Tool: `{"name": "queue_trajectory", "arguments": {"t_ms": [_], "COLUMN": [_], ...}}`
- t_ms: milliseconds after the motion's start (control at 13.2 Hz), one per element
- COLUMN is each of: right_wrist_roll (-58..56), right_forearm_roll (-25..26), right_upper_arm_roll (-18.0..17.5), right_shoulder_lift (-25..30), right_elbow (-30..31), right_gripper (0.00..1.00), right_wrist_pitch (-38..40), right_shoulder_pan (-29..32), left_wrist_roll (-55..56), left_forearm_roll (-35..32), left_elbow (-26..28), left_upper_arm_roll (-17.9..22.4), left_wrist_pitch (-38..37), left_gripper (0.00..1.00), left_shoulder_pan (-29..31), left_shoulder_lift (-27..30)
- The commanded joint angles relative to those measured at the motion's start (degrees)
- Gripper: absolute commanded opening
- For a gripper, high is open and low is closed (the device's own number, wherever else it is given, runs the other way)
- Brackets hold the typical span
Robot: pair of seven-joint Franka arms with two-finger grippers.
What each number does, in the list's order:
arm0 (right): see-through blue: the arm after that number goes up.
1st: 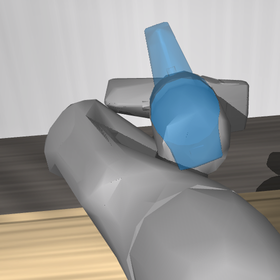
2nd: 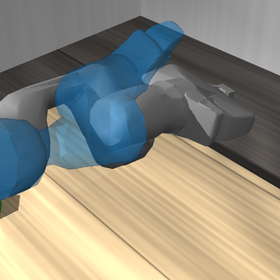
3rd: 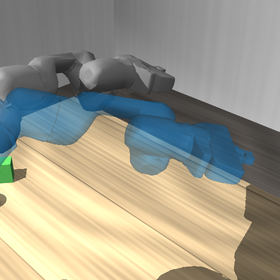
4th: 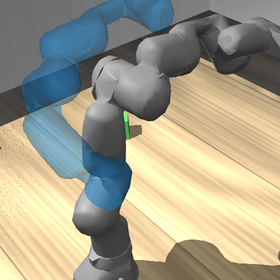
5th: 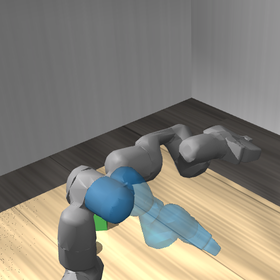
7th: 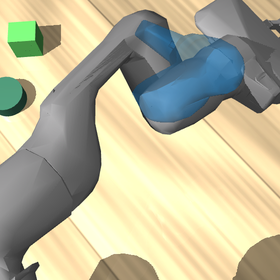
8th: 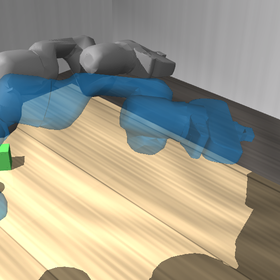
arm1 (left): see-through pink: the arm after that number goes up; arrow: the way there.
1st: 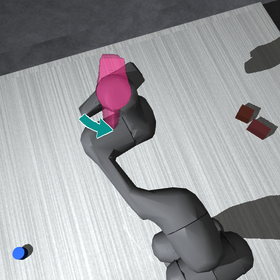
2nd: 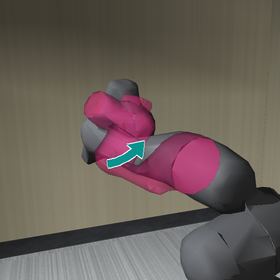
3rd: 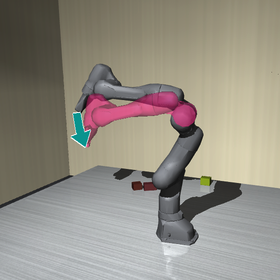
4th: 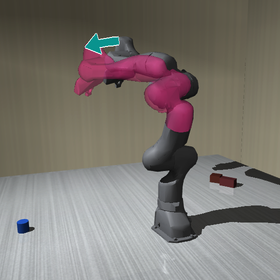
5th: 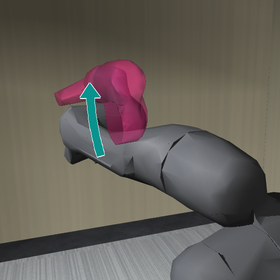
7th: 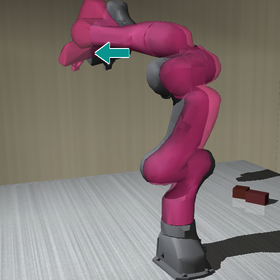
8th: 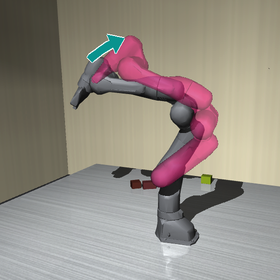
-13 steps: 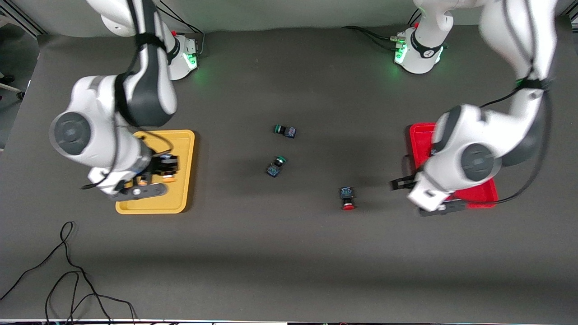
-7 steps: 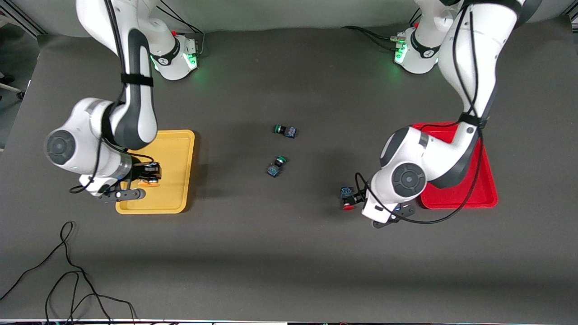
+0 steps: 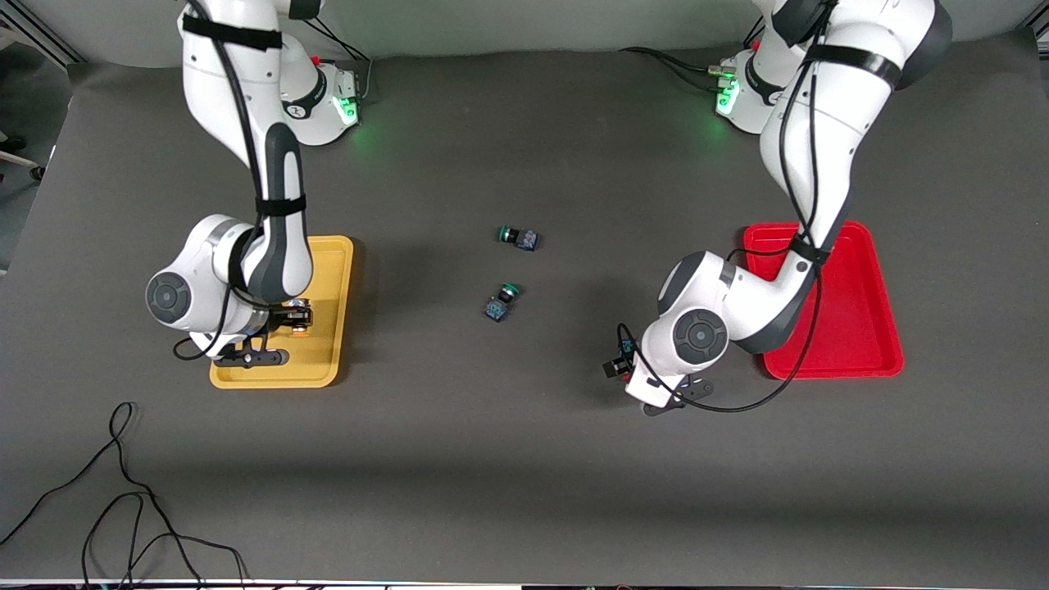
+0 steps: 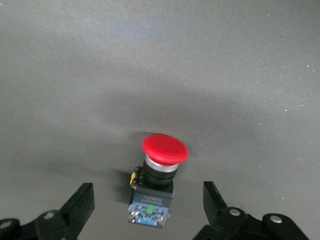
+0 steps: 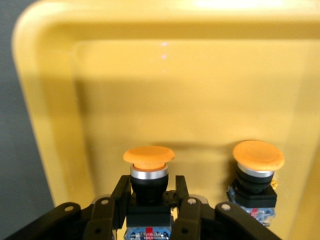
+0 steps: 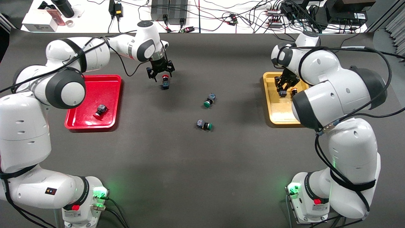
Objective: Place red and yellow buttons in trays
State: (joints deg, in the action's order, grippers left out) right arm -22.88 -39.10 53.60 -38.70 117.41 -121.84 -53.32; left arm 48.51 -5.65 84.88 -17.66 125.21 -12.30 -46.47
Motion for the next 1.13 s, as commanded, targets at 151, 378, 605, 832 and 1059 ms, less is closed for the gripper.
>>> {"name": "queue_trajectory", "arguments": {"t_ms": [151, 378, 605, 832, 1059], "right_wrist_roll": [-0.42, -0.24, -0.15, 1.52, 2.83], "right_forearm_roll": [-1.42, -0.63, 1.21, 2.18, 3.84], "right_upper_arm_roll": [-0.43, 0.36, 7.89, 19.05, 24.79], "right_shoulder_lift": [1.16, 3.18, 4.24, 4.25, 4.25], "right_elbow": [-1.13, -3.14, -7.44, -10.79, -14.56], "right_gripper": [1.0, 1.0, 1.0, 1.0, 1.0], "right_wrist_pitch": [0.55, 4.22, 11.59, 19.25, 24.53], "right_shoulder_pan": [0.24, -0.38, -4.84, -13.63, -17.34], "left_wrist_roll": [-1.13, -0.87, -0.95, -1.3, -8.65], "left_forearm_roll": [-0.59, -0.59, -0.85, -0.94, -0.33], "left_elbow": [-0.5, -0.68, -1.47, -1.12, -0.07], "left_upper_arm_roll": [0.79, 0.87, 1.22, 1.14, 0.96], "left_wrist_pitch": [3.82, 2.67, -0.12, -10.73, -19.02], "left_gripper": [0.26, 0.0, 0.0, 0.0, 0.0], "left_shoulder_pan": [-2.12, -1.77, -1.42, 1.39, 6.39], "left_shoulder_lift": [-2.66, -2.04, -0.64, 6.45, 15.16]}}
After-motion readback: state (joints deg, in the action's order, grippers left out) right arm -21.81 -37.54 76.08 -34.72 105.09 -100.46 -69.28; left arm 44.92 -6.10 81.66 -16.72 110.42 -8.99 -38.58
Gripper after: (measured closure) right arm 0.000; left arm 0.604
